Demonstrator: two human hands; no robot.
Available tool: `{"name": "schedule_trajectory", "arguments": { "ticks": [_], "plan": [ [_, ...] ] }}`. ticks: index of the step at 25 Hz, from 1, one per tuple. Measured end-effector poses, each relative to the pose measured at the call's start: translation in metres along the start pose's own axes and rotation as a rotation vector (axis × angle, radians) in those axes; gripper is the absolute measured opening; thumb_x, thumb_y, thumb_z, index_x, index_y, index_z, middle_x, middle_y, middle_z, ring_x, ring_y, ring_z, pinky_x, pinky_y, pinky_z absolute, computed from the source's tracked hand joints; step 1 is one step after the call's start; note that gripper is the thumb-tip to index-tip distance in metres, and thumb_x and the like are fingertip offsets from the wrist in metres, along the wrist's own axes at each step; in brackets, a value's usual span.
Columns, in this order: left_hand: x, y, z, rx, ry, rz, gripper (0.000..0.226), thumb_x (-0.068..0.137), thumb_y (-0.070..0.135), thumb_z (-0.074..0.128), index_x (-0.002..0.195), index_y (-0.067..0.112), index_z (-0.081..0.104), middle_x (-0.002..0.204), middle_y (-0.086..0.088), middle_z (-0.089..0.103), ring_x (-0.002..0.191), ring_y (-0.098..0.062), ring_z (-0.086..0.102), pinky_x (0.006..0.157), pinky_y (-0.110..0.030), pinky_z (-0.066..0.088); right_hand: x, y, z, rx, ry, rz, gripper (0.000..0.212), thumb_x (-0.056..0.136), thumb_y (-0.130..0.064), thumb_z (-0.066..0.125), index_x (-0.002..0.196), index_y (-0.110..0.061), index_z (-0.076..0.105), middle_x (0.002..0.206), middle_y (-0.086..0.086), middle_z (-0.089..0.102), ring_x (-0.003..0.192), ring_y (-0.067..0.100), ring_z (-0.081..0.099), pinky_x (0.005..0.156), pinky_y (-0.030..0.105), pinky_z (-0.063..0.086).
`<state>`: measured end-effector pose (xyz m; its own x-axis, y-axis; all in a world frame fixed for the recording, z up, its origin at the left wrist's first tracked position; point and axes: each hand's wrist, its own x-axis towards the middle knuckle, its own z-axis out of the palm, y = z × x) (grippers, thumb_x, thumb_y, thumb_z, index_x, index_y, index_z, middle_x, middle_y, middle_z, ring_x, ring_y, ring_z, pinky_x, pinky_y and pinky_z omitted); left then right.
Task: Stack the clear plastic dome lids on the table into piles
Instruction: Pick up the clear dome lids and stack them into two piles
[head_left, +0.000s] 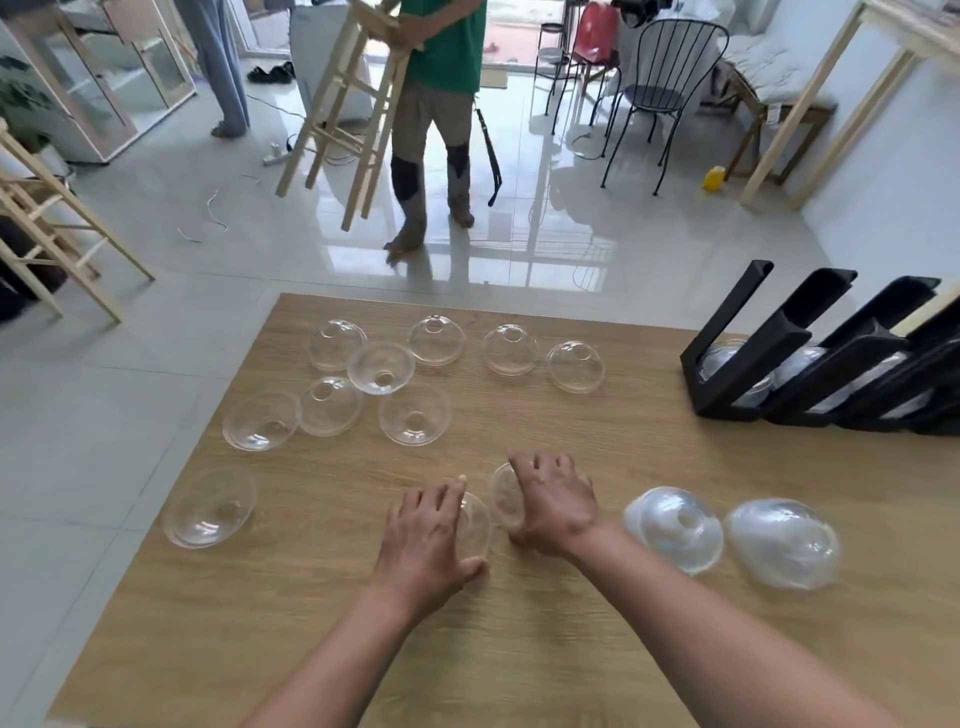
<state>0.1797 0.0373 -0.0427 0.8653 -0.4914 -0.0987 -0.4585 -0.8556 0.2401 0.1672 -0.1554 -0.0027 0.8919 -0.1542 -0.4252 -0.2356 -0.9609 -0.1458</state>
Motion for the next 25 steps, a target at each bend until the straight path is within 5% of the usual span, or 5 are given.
{"name": "schedule_trajectory", "arguments": {
  "ticks": [7,10,15,25],
  "plan": [
    [-0.026,0.039,-0.006,-0.357,0.029,-0.100,0.098,0.062,0.071,0.070,0.146,0.030,0.039,0.130,0.009,0.054,0.116,-0.015,0.044,0.096,-0.034,0.043,-0.066,0.070,-0.068,0.387,0.357,-0.067,0.090,0.062,-0.053,0.072,0.141,-0.036,0.032,0.134,-0.002,0.046,0.120,0.021,0.043,0.096,0.041,0.046],
    [-0.010,0.098,-0.026,-0.476,0.097,0.023,0.097,0.062,0.072,0.071,0.145,0.034,0.040,0.131,0.016,0.051,0.119,-0.008,0.042,0.095,-0.027,0.040,-0.100,0.132,-0.089,0.527,0.487,0.020,0.090,0.061,-0.052,0.073,0.140,-0.041,0.033,0.131,-0.005,0.048,0.119,0.016,0.045,0.094,0.039,0.048],
    [0.019,0.206,-0.028,-0.369,0.126,0.263,0.096,0.063,0.073,0.067,0.145,0.033,0.037,0.132,0.016,0.050,0.118,-0.009,0.041,0.098,-0.027,0.040,-0.152,0.225,-0.078,0.628,0.514,0.189,0.088,0.062,-0.047,0.077,0.139,-0.041,0.035,0.130,-0.008,0.048,0.127,0.017,0.048,0.098,0.044,0.051],
    [0.043,0.236,0.012,-0.200,-0.072,0.123,0.097,0.058,0.075,0.060,0.146,0.039,0.035,0.126,0.008,0.049,0.114,-0.016,0.041,0.097,-0.032,0.040,-0.192,0.292,-0.042,0.622,0.495,0.264,0.088,0.059,-0.054,0.073,0.137,-0.046,0.035,0.122,-0.015,0.046,0.111,0.010,0.053,0.088,0.031,0.051]
  ]
}}
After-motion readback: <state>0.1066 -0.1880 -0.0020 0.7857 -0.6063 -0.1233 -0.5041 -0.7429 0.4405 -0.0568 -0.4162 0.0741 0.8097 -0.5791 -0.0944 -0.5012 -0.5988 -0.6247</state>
